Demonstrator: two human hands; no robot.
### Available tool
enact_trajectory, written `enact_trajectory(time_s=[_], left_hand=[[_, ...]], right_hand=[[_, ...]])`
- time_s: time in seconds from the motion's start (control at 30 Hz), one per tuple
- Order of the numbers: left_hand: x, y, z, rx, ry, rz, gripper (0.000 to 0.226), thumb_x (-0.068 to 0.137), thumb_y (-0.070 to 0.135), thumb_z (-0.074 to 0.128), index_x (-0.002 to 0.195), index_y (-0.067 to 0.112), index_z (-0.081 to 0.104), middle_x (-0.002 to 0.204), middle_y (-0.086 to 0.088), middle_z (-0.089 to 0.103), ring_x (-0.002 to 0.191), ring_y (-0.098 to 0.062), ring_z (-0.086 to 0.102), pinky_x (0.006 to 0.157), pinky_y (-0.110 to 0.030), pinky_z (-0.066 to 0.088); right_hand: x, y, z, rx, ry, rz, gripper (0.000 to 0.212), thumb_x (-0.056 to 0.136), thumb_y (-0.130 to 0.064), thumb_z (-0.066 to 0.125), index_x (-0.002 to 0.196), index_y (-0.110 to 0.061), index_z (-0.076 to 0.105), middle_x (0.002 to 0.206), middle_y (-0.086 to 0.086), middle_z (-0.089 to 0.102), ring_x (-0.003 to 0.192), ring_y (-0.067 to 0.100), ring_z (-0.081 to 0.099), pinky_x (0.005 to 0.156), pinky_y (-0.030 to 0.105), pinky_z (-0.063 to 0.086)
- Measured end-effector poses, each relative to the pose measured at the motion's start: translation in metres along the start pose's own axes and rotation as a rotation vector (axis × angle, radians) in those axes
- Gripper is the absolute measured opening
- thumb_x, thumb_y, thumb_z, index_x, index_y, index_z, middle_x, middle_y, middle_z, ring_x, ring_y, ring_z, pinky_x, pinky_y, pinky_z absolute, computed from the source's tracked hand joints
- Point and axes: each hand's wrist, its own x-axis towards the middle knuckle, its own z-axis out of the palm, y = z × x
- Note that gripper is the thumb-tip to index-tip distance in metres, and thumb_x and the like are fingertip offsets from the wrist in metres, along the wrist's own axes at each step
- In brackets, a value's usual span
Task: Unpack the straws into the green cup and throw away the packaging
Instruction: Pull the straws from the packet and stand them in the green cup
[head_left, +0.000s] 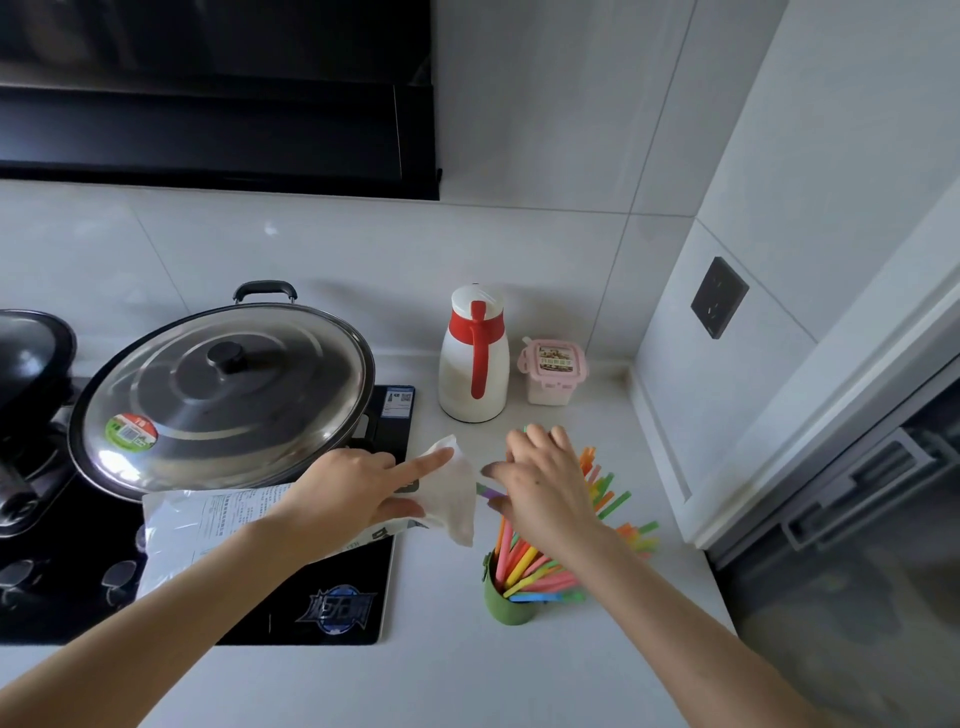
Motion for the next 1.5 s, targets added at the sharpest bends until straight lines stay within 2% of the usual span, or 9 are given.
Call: enact_trajectory(time_s=[0.17, 0.4, 0.7, 0.77, 0.97, 1.1, 1.2, 1.4, 1.5], left_hand=[[0.0, -0.001, -0.002, 0.027, -0.029, 0.018, 0.056, 0.089, 0.059, 0.017, 0.136, 0.033, 0.036, 0.053, 0.009, 0.039, 0.041, -0.007, 0.037, 0.041, -0.018, 0.027], [-0.003, -0.008, -0.014, -0.029, 0.047, -0.041, 0.058, 0.088, 0.065, 0.01, 0.133, 0.036, 0.035, 0.053, 0.002, 0.05, 0.039, -0.016, 0.043, 0.037, -0.02, 0.037], [-0.009, -0.01, -0.028, 0.022, 0.071, 0.019, 0.055, 0.089, 0.06, 0.019, 0.133, 0.032, 0.038, 0.052, 0.002, 0.045, 0.039, -0.017, 0.043, 0.037, -0.024, 0.038], [-0.011, -0.01, -0.029, 0.034, 0.068, 0.036, 0.055, 0.087, 0.058, 0.025, 0.135, 0.032, 0.034, 0.053, 0.003, 0.046, 0.04, -0.016, 0.043, 0.037, -0.024, 0.039], [-0.012, -0.008, -0.03, 0.06, 0.066, 0.055, 0.057, 0.087, 0.056, 0.024, 0.141, 0.039, 0.016, 0.054, 0.007, 0.036, 0.041, -0.013, 0.034, 0.04, -0.021, 0.036], [-0.009, -0.004, -0.032, 0.061, 0.062, 0.075, 0.055, 0.09, 0.058, 0.013, 0.142, 0.041, 0.008, 0.052, 0.007, 0.036, 0.04, -0.014, 0.037, 0.039, -0.021, 0.036], [-0.006, -0.001, -0.032, 0.06, 0.046, 0.077, 0.053, 0.089, 0.056, 0.019, 0.136, 0.035, 0.03, 0.054, 0.007, 0.031, 0.04, -0.013, 0.031, 0.038, -0.02, 0.039], [-0.003, 0.002, -0.032, 0.077, 0.041, 0.103, 0.055, 0.083, 0.054, 0.03, 0.132, 0.032, 0.035, 0.05, 0.005, 0.048, 0.038, -0.013, 0.042, 0.039, -0.021, 0.044], [-0.003, 0.002, -0.034, 0.072, 0.05, 0.121, 0.053, 0.086, 0.055, 0.037, 0.132, 0.031, 0.035, 0.05, 0.004, 0.047, 0.04, -0.012, 0.037, 0.039, -0.021, 0.044]], right_hand=[[0.014, -0.008, 0.006, 0.062, -0.054, -0.019, 0.023, 0.087, -0.036, 0.06, 0.097, -0.021, 0.073, 0.084, -0.001, 0.046, 0.092, 0.021, 0.043, 0.083, 0.033, 0.03], [0.009, 0.026, -0.011, 0.239, 0.11, 0.164, 0.016, 0.081, -0.032, 0.067, 0.082, -0.018, 0.072, 0.076, -0.001, 0.067, 0.076, 0.018, 0.054, 0.066, 0.028, 0.036], [-0.033, 0.044, -0.074, 0.627, 0.411, 0.383, 0.011, 0.08, -0.02, 0.064, 0.073, -0.011, 0.065, 0.065, -0.003, 0.058, 0.061, 0.007, 0.052, 0.056, 0.015, 0.037], [-0.04, 0.038, -0.076, 0.726, 0.305, 0.391, 0.009, 0.079, -0.018, 0.065, 0.072, -0.011, 0.064, 0.064, -0.004, 0.058, 0.059, 0.005, 0.052, 0.056, 0.014, 0.038], [-0.04, 0.018, -0.017, 0.423, -0.122, 0.275, 0.034, 0.067, -0.047, 0.048, 0.075, -0.022, 0.07, 0.077, -0.004, 0.071, 0.083, 0.017, 0.061, 0.078, 0.03, 0.041], [-0.036, 0.014, -0.009, 0.433, -0.063, 0.275, 0.013, 0.074, -0.035, 0.059, 0.075, -0.024, 0.066, 0.071, -0.008, 0.069, 0.074, 0.012, 0.058, 0.07, 0.027, 0.034], [-0.031, 0.016, -0.01, 0.469, 0.035, 0.302, 0.002, 0.072, -0.023, 0.065, 0.073, -0.023, 0.066, 0.063, -0.012, 0.061, 0.066, 0.011, 0.052, 0.072, 0.028, 0.038], [-0.025, 0.004, -0.006, 0.091, -0.339, 0.087, 0.023, 0.087, -0.032, 0.054, 0.094, -0.023, 0.074, 0.086, -0.002, 0.072, 0.092, 0.019, 0.055, 0.092, 0.032, 0.032], [-0.026, 0.005, -0.01, 0.091, -0.256, 0.102, 0.022, 0.084, -0.025, 0.053, 0.086, -0.021, 0.074, 0.078, -0.001, 0.07, 0.088, 0.02, 0.054, 0.09, 0.032, 0.032]])
